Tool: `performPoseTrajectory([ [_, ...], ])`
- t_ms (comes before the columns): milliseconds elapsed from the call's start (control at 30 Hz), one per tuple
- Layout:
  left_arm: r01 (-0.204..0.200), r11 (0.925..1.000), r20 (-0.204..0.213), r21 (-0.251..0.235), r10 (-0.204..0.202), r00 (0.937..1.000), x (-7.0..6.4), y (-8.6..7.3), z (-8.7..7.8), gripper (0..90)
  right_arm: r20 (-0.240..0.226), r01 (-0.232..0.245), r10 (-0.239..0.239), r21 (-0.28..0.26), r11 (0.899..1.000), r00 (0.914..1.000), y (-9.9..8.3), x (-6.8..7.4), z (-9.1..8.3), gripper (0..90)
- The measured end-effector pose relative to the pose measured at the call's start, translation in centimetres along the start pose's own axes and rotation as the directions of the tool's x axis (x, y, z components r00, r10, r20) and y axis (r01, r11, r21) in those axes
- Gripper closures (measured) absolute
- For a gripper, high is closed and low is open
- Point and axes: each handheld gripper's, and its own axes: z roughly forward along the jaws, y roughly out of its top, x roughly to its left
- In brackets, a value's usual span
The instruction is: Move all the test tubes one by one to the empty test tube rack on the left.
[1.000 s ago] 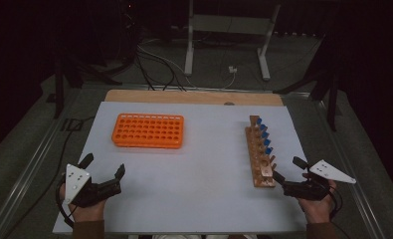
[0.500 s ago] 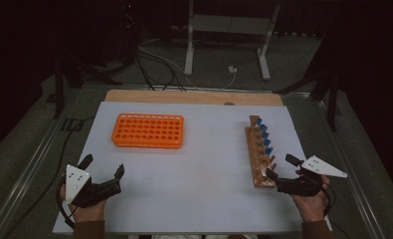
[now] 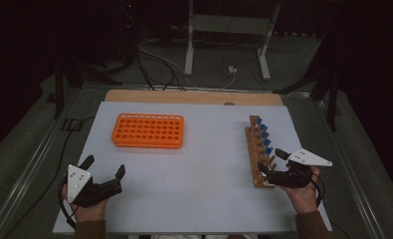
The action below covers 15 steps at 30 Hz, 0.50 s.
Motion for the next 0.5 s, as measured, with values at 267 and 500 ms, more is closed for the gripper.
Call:
performPoseTrajectory([
  [267, 0.03, 0.9996, -0.013, -0.002, -0.03, 0.9995, 0.6, -0.18, -0.06, 1.2, 0.041, 0.014, -0.015, 0.028, 1.0, 0.9991, 0.17, -0.69, 0.57, 31.7],
  [500, 0.029, 0.9996, -0.015, 0.002, -0.029, 0.9995, 0.67, -0.26, 0.02, 1.2, 0.03, 0.035, -0.036, 0.047, 0.998, 0.9989, -0.1, -0.99, 0.7, 60.5],
])
